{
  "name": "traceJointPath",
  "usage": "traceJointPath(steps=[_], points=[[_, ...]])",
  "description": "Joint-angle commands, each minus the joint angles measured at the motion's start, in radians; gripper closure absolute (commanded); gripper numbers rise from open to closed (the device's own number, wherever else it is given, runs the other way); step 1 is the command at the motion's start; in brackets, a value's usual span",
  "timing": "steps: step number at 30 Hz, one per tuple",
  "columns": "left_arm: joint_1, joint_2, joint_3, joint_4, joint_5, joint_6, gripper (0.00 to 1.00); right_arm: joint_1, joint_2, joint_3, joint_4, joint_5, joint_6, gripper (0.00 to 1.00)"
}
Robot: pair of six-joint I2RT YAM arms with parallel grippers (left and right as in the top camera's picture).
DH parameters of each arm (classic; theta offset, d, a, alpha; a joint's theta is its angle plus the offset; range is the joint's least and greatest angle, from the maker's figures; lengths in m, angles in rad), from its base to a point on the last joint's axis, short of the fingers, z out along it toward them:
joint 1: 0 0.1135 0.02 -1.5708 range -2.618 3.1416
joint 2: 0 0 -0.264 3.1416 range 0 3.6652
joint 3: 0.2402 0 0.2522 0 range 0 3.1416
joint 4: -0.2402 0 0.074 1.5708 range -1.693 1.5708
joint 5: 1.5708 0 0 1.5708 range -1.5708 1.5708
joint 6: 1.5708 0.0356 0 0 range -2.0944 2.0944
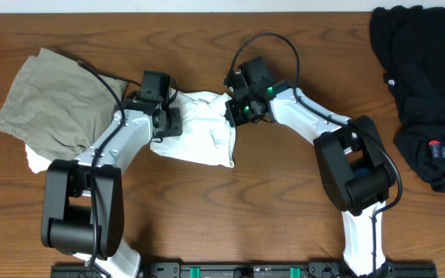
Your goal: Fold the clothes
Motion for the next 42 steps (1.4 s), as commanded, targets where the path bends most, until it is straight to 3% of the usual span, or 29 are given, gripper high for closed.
traceJointPath(steps=[1,18,20,26,30,32,35,42], points=[[0.005,0.032,-0.060,-0.014,-0.056,-0.002,0.53,-0.033,0.010,0.006,-0.007,0.113,0.075,0.99],[0.014,0.041,-0.167,-0.053,-0.055,-0.080,0.59,-0.085,0.011,0.006,-0.017,0.198,0.093,0.88],[0.014,0.041,-0.167,-0.075,-0.034,-0.106,0.59,-0.085,0.011,0.006,-0.016,0.197,0.093,0.80],[0.013,0.040,-0.167,-0.129,0.186,-0.106,0.65,-0.084,0.011,0.006,-0.010,0.152,0.092,0.62],[-0.001,0.029,-0.167,-0.166,0.400,-0.106,0.73,-0.085,0.008,0.006,-0.018,0.128,0.083,0.60],[-0.015,0.013,-0.167,-0.192,0.433,-0.106,0.79,-0.092,-0.004,0.006,-0.032,0.135,0.072,0.60],[-0.024,-0.037,-0.167,-0.227,0.400,-0.107,0.80,-0.116,-0.043,0.006,-0.056,0.138,0.058,0.60],[-0.018,-0.291,-0.166,-0.230,0.138,-0.137,0.79,-0.171,-0.227,0.007,-0.217,0.137,-0.043,0.60]])
